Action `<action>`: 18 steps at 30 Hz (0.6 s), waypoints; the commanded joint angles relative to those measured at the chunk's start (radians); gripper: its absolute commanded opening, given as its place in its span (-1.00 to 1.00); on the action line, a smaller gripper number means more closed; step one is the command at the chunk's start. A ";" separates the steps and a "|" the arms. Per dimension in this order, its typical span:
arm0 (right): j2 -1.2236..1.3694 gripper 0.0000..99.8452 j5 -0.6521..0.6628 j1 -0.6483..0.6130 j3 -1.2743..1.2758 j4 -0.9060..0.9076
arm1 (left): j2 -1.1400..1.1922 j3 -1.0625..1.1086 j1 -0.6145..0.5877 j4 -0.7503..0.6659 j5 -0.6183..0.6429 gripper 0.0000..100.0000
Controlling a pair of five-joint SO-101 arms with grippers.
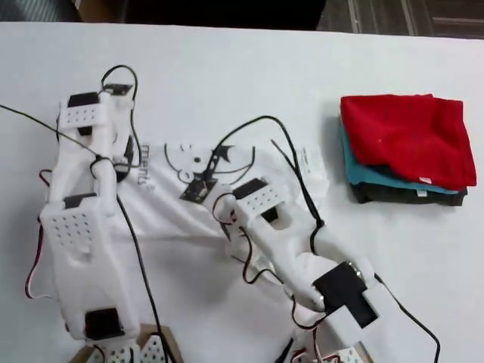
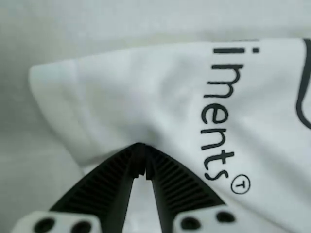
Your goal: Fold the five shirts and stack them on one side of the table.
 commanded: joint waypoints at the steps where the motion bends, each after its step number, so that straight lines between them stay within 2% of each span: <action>1: 0.028 -0.96 0.008 0.007 0.005 0.013 | 0.006 0.001 0.009 -0.049 0.005 -0.95; 9: -0.173 -0.93 0.008 -0.001 0.009 0.114 | 0.006 -0.001 0.009 -0.049 0.003 -0.95; 15: -0.286 -0.56 0.009 -0.125 0.063 0.156 | 0.006 -0.001 0.009 -0.049 0.003 -0.95; 18: -0.285 -0.51 0.003 -0.180 0.089 0.154 | 0.006 -0.001 0.009 -0.049 0.003 -0.95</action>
